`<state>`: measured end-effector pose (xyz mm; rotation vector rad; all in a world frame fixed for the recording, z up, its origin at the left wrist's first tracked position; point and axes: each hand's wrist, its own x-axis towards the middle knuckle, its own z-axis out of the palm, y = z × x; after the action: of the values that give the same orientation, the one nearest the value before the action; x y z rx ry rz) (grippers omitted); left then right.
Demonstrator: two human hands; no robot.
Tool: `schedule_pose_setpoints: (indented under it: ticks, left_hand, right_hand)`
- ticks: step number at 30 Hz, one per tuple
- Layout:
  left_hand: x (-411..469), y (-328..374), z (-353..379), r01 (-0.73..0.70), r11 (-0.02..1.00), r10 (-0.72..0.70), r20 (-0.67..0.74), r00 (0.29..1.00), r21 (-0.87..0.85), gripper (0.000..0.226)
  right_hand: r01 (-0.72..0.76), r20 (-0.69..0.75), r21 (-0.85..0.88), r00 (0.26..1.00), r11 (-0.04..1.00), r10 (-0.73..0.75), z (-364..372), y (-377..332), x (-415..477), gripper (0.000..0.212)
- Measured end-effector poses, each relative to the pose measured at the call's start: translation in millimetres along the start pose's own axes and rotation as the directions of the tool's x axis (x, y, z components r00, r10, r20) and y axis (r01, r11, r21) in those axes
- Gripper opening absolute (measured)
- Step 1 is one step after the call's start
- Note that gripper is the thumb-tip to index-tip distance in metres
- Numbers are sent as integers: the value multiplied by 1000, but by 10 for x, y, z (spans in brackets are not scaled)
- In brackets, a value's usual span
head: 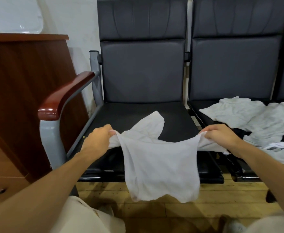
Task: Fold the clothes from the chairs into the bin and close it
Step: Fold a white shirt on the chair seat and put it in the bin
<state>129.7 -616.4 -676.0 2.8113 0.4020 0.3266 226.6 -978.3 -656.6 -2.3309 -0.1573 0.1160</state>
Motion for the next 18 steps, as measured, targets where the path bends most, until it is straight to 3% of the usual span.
schedule_pose_setpoints:
  ticks: [2, 6, 10, 14, 18]
  left_hand:
    - [-7, -15, -42, 47, 998, -50, -87, 995, -38, 11]
    - [-71, -99, -75, 49, 980, -69, -95, 993, -195, 16]
    - [-153, 73, -237, 29, 914, -117, -194, 974, -404, 15]
    - [-190, 307, -574, -93, 945, 27, -211, 977, -313, 12]
    - [-185, 582, -1235, -230, 961, 173, -313, 934, -155, 16]
  right_hand:
    - [-19, 26, -13, 999, 1000, 19, -20, 4, -42, 31]
    - [-18, -9, -71, 1000, 997, 18, -10, -45, -156, 28]
    - [-63, -68, 374, 993, 925, 95, 0, -371, -291, 32]
    - [34, -154, 477, 987, 878, 45, -117, -839, -372, 26]
    - [219, -324, 486, 944, 846, -59, -430, -1329, -562, 29]
